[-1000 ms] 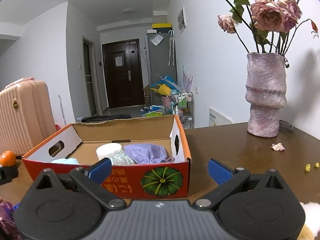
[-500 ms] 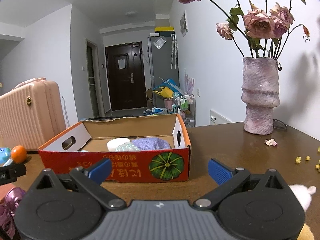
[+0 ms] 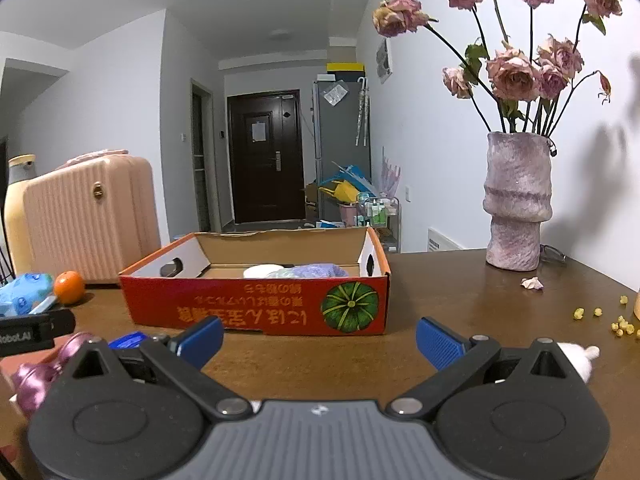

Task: Organize soft objects
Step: 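Move both open tools back toward the remaining soft items on the table, then grasp the lavender fuzzy headband with the right tool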

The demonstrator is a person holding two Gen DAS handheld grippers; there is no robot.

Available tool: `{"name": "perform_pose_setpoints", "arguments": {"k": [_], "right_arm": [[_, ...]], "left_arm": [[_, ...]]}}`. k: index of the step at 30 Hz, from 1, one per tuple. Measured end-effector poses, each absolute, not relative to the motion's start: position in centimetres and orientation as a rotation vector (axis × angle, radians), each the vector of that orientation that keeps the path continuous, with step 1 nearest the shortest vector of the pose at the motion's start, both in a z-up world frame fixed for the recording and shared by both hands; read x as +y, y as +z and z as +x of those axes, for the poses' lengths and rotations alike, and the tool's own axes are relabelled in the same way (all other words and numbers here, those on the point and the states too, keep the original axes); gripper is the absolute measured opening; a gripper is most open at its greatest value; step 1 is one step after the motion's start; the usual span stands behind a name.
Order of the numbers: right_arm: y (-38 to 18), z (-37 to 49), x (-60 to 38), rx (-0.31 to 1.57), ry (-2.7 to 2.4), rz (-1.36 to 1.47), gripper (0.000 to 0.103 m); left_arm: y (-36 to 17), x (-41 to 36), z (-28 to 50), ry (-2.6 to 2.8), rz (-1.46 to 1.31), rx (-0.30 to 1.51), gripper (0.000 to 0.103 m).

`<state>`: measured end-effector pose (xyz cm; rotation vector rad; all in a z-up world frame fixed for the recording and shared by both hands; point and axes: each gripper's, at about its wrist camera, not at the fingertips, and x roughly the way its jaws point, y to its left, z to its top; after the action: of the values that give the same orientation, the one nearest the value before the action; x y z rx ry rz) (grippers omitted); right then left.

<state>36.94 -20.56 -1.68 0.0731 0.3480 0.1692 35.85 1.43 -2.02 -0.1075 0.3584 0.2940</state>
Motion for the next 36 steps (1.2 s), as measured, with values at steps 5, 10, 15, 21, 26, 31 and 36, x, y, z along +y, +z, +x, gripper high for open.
{"name": "perform_pose_setpoints", "arguments": {"k": [5,10,15,21,26,31,36], "right_arm": [[-1.5,34.8,-20.5,0.346,0.188,0.070,0.103],[-1.6,32.9,-20.2,0.348,0.195,0.052,0.103],[-1.7,31.3,-20.3,0.359,0.197,0.050,0.103],[-1.9,30.1,-20.4,0.376,0.192,0.043,0.103],[-2.1,29.4,-20.4,0.382,0.192,0.042,0.103],[-2.1,28.9,-20.5,0.389,0.186,0.043,0.103],[-2.4,28.5,-20.5,0.400,0.182,0.041,0.103]], "left_arm": [[-1.8,1.5,34.3,0.269,-0.092,0.356,0.103],[-1.9,1.6,32.7,0.240,-0.073,0.356,0.103],[-1.8,1.8,31.0,0.202,-0.061,0.362,0.103],[-1.9,2.0,29.0,0.164,-0.038,0.364,0.103],[-1.8,2.4,27.6,0.145,-0.024,0.357,0.103],[-1.8,2.9,26.6,0.131,-0.022,0.355,0.103],[-1.7,3.7,25.7,0.123,-0.020,0.350,0.103]]}}
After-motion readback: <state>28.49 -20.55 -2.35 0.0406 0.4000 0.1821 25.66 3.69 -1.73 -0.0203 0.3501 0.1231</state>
